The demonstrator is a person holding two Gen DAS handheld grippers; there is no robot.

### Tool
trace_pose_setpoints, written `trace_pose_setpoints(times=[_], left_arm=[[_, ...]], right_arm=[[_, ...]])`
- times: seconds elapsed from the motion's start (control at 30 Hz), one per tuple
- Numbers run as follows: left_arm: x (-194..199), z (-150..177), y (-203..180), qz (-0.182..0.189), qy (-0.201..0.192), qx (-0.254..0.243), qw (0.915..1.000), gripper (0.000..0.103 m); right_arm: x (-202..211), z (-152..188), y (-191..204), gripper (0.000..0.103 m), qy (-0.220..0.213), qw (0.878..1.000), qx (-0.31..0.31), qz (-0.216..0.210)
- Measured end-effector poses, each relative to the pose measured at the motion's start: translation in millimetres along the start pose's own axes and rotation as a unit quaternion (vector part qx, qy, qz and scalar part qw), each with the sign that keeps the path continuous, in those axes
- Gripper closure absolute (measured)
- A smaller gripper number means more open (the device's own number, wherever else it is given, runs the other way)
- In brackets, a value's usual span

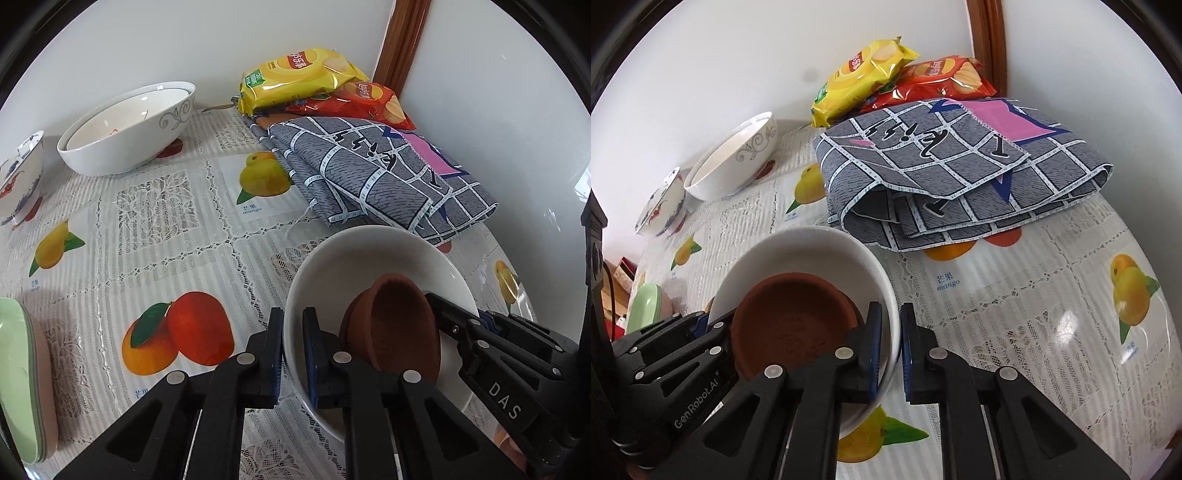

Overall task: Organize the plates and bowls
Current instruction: 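Close the right gripper on the white bowl rim holding the brown dishes, then lift the white bowl with the right gripper and carry it toward the green plates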

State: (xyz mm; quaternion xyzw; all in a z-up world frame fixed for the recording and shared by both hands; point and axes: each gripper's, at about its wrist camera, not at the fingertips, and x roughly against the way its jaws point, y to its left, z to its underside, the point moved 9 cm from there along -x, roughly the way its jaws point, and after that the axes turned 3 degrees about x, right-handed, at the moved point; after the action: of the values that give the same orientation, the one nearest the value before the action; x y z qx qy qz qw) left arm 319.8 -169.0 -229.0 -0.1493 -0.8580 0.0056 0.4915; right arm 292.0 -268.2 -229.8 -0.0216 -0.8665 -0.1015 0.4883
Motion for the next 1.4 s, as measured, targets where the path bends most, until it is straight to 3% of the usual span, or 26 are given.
trace_pose_setpoints(times=[0.23, 1.4], left_arm=[[2, 4, 0, 0.009, 0.007, -0.001, 0.9999, 0.093], [52, 5, 37, -0.011, -0.015, 0.011, 0.9997, 0.095]], right_arm=[[4, 0, -6, 0.095, 0.005, 0.999, -0.034, -0.011], [37, 4, 46, 0.095, -0.006, 1.000, -0.015, -0.019]])
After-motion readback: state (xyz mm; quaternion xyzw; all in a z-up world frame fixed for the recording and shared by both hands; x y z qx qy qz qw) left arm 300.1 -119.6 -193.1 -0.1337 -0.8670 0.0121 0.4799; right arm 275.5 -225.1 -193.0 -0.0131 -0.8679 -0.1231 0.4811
